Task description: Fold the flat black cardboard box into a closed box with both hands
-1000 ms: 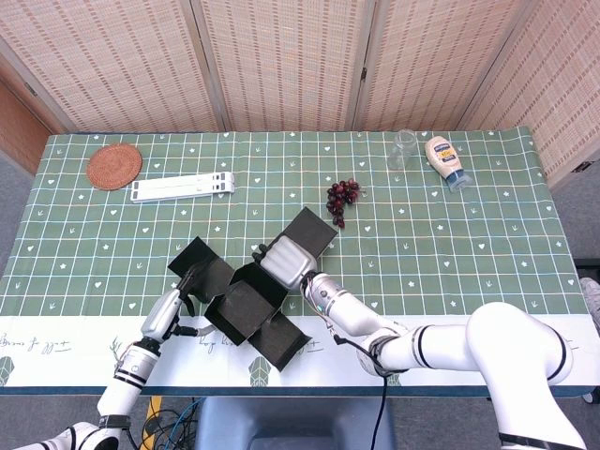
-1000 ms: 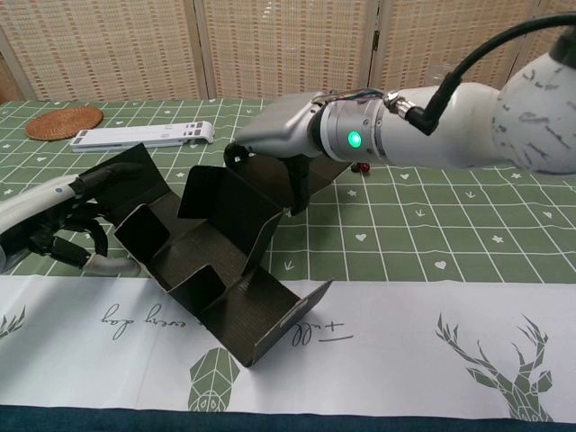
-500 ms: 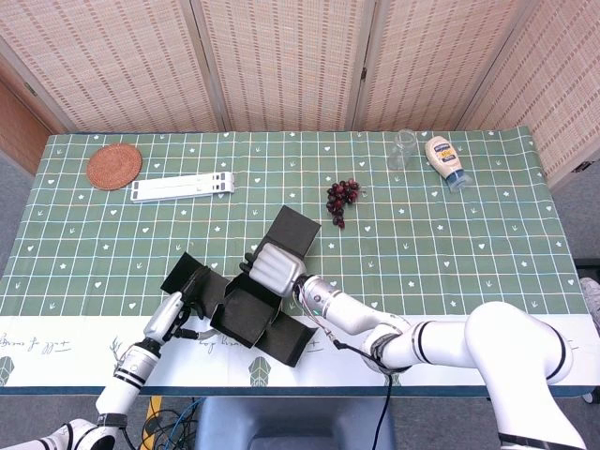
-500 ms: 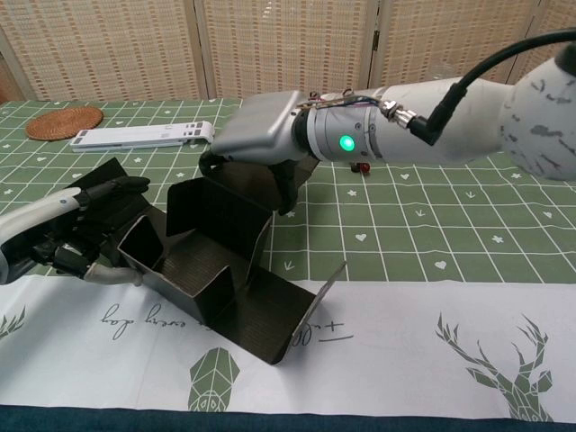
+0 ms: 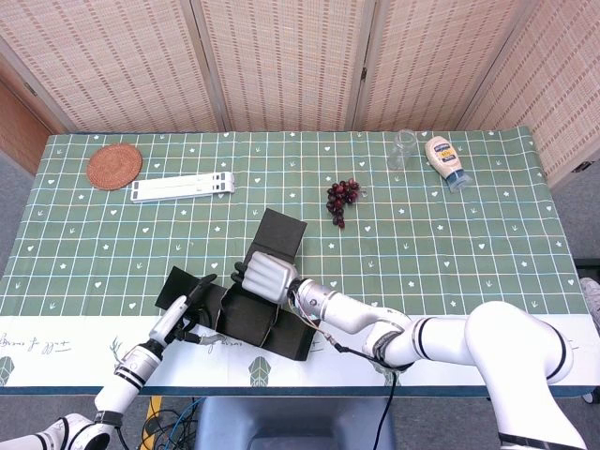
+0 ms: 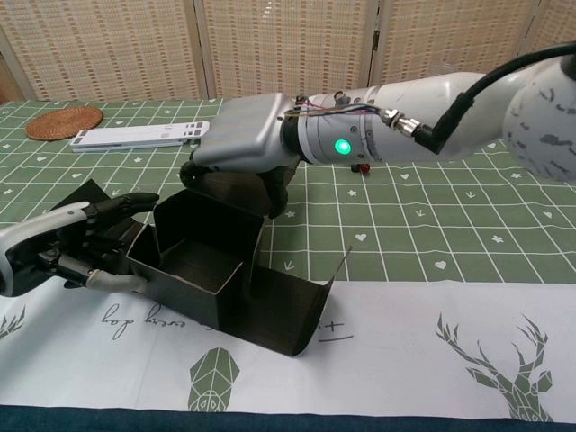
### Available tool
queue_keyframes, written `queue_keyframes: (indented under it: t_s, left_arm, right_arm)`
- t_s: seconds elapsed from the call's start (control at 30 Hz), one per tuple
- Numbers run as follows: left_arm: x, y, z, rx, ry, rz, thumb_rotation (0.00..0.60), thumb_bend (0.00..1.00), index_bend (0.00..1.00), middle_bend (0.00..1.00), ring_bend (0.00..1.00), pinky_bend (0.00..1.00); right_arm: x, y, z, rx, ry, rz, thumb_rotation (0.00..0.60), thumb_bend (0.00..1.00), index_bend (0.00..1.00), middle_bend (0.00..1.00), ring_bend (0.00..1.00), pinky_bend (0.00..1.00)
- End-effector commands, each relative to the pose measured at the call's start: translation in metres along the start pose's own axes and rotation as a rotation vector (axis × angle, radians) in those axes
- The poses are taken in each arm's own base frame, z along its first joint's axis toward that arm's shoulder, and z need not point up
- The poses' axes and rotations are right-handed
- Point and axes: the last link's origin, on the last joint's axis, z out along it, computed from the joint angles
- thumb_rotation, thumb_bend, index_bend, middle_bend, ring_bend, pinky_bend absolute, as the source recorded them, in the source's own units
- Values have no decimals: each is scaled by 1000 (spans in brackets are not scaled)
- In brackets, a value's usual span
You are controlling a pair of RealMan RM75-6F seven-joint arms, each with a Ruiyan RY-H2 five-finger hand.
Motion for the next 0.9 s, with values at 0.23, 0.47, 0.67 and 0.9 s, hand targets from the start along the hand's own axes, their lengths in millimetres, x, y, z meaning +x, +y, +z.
queue_keyframes:
  t_s: [0.23,0.47,0.67,0.9]
  left_arm:
    - [0,-1,2,12,-47,-60,600,142,0,0,573,916]
    - [-1,-1,3,20,-59,-114,600,142,0,0,577,916]
    - [-3,-1,3,21,-66,-133,600,142,0,0,585,916]
    - [-6,-2,3,25,-77,-157,600,142,48,4,595,916]
  right_arm:
    - [-2,0,2,36,28,-46,600,316,320,378,777,1000]
    - [-2,-1,3,61,50,-77,600,316,320,380,778,1000]
    - [-2,-2,4,68,69,-86,600,316,320,380,778,1000]
    - [0,-3,7,71,92,-99,600,316,320,380,777,1000]
